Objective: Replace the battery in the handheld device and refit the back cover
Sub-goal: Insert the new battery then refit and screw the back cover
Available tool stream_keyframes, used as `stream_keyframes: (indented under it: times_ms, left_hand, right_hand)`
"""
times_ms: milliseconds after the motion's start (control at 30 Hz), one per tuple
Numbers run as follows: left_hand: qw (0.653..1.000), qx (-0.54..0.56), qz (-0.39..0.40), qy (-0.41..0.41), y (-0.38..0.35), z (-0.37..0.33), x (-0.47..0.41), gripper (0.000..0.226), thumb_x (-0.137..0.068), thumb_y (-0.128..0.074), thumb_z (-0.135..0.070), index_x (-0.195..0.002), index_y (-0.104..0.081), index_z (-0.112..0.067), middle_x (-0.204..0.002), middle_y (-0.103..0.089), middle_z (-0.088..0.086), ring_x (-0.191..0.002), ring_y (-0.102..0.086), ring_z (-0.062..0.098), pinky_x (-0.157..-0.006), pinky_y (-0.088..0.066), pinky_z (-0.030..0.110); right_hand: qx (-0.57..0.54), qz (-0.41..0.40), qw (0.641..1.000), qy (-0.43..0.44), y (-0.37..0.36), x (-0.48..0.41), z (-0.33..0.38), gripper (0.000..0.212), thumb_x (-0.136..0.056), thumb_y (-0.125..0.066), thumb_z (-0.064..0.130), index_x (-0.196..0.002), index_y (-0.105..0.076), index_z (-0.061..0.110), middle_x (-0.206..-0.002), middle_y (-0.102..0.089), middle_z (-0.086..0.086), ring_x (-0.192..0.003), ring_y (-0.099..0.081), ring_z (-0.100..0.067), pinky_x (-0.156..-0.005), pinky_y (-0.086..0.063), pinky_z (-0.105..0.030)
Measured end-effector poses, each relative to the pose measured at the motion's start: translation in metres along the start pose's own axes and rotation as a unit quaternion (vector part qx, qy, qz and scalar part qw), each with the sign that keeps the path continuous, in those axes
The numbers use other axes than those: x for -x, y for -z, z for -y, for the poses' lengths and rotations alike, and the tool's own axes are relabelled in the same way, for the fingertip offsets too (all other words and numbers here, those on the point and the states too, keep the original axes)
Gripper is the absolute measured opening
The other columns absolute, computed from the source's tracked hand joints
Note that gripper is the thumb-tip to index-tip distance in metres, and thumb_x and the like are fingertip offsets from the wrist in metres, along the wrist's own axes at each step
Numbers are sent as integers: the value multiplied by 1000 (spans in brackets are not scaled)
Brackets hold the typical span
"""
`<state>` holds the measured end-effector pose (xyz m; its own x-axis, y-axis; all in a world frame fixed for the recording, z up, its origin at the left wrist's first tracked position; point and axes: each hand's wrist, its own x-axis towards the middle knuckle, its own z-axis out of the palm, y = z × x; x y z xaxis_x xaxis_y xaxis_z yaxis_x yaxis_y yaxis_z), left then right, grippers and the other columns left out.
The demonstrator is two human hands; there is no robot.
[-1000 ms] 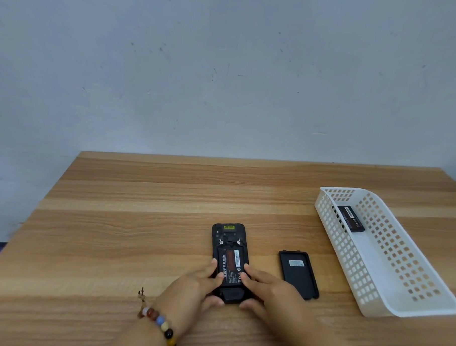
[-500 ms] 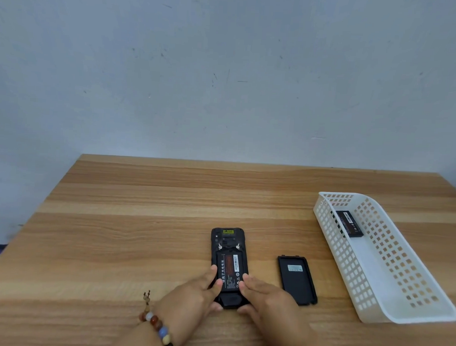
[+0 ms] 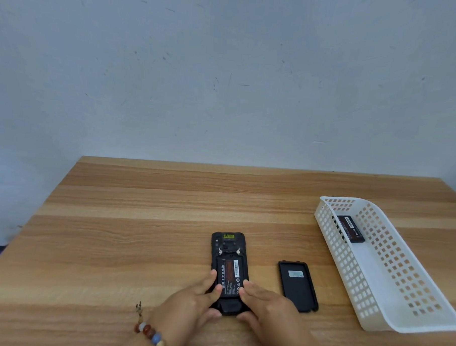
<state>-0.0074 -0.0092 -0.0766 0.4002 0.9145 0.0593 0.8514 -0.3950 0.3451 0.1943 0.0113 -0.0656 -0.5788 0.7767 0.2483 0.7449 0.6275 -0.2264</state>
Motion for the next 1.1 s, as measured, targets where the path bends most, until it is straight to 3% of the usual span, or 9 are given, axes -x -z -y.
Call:
stream_keyframes:
  times_ms: [133,233,400,467,533,633,733,833,1100]
  left_hand:
    - [994,105,-39,14,-1,7,4,57,-86,-25,-64,-104,-65,-28,-122,-59,0,-100,-61,7,-90,-34,6]
    - [994,96,-56,16,-3,9,5,48,-85,-25,-66,-106,-55,-35,-127,-55,-3,-104,-56,4,-83,-41,9]
    - [997,59,-47,19,-8,13,3,45,-86,-27,-66,-110,-50,-36,-133,-49,12,-112,-55,27,-84,-50,47]
    - [996,59,-59,27,-9,13,3,43,-86,-27,-65,-109,-49,-36,-133,-49,13,-112,-56,28,-84,-50,49]
    - [995,62,-67,29,-10,12,3,41,-87,-26,-64,-110,-47,-37,-134,-48,11,-112,-56,26,-89,-48,43]
    - [995,56,-80,33,-11,12,5,42,-88,-25,-64,-113,-47,-38,-133,-50,5,-111,-57,19,-98,-37,24]
    - [995,51,-75,45,-9,9,5,44,-88,-21,-64,-117,-44,-41,-132,-52,1,-107,-59,17,-87,-46,28]
    - [995,51,-72,47,-8,9,5,44,-89,-19,-63,-119,-43,-41,-132,-51,-1,-106,-60,15,-86,-46,31]
    - [990,90,-90,62,-12,12,4,46,-86,-22,-68,-122,-38,-46,-137,-43,-8,-114,-54,16,-89,-47,38]
  right_hand:
    - [-12,20,1000,-3,2,0,0,60,-25,-90,55,-79,-78,32,-88,-75,18,-82,-68,9,-80,-45,-5]
    - [-27,33,999,-6,3,0,0,61,-26,-90,55,-80,-78,31,-89,-75,17,-83,-68,8,-80,-46,-6]
    - [-42,68,996,-34,10,-2,-2,50,-42,-81,63,-84,-76,37,-93,-73,22,-85,-66,11,-75,-48,-5]
    - [-43,82,994,-49,14,-3,-3,35,-71,-53,64,-86,-75,41,-94,-72,26,-86,-65,14,-75,-47,-3]
    - [-36,116,990,-65,21,-7,1,62,-89,-16,65,-88,-74,42,-94,-71,27,-85,-65,14,-72,-48,-3]
    - [-51,67,991,-107,33,-15,-13,90,-74,4,76,-117,-62,33,-112,-69,15,-103,-63,-1,-84,-49,-16]
    - [-24,57,970,-233,43,-19,-39,74,-83,-22,71,-140,-36,26,-123,-57,7,-108,-54,-11,-88,-46,-23]
    - [0,146,933,-330,48,-23,-48,82,-84,-43,64,-149,-7,29,-143,-36,-5,-123,-45,-22,-95,-44,-31]
    - [33,210,909,-360,51,-32,-46,62,-87,-46,58,-138,-34,26,-136,-40,-9,-120,-44,-24,-97,-42,-31]
